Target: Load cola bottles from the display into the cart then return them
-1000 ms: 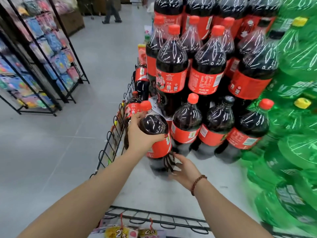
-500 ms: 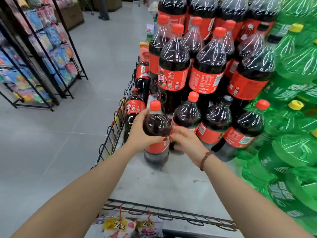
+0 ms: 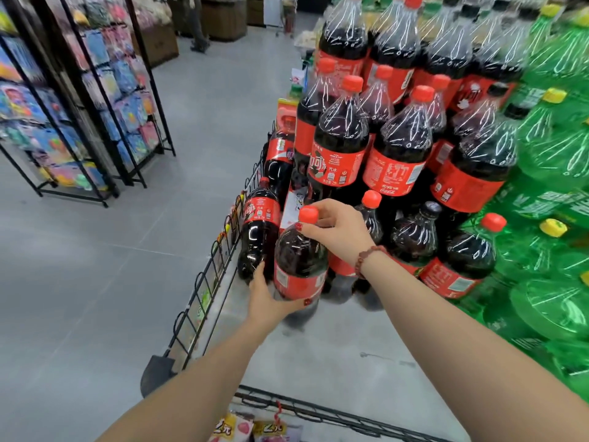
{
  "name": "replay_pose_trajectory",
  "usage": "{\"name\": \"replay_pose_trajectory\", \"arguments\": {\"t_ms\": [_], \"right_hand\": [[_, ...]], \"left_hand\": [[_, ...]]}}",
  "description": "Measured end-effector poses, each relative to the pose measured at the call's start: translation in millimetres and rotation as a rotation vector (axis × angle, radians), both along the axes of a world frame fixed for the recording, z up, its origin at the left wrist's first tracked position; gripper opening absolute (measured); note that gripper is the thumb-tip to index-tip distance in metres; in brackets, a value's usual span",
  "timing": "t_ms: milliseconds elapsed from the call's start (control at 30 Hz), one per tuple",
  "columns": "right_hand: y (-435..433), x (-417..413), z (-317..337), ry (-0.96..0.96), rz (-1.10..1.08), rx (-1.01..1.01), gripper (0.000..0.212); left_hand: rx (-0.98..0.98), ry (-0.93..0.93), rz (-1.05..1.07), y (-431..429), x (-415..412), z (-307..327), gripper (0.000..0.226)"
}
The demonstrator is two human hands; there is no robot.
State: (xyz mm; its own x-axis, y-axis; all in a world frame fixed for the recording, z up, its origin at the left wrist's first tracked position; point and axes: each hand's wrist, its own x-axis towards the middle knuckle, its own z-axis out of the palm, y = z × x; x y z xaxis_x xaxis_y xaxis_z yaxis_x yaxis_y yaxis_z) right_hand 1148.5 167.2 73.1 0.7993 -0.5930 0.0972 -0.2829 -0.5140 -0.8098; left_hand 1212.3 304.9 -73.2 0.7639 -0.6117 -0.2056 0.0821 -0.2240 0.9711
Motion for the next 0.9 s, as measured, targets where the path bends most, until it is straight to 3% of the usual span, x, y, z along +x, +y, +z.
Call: {"name": "replay_pose_trajectory", "arguments": {"t_ms": [167, 400, 900], "right_hand": [[-2.4, 14.7, -4.6, 0.085, -0.030, -0.145, 0.022], [-13.6, 34.8, -4.7, 0.051, -0.076, -0.135, 0.017], [-32.2, 64.3, -0.7, 0.047, -0.179, -0.080, 0.023]], "left_hand": [[-0.079, 0.105, 0.086, -12.5, -11.4, -14.1, 0.103], [-0.204, 0.135, 0.097, -30.6, 8.4, -13.9, 0.102], [-0.172, 0.113, 0.056, -59.8, 50.2, -18.9, 0.094]]}}
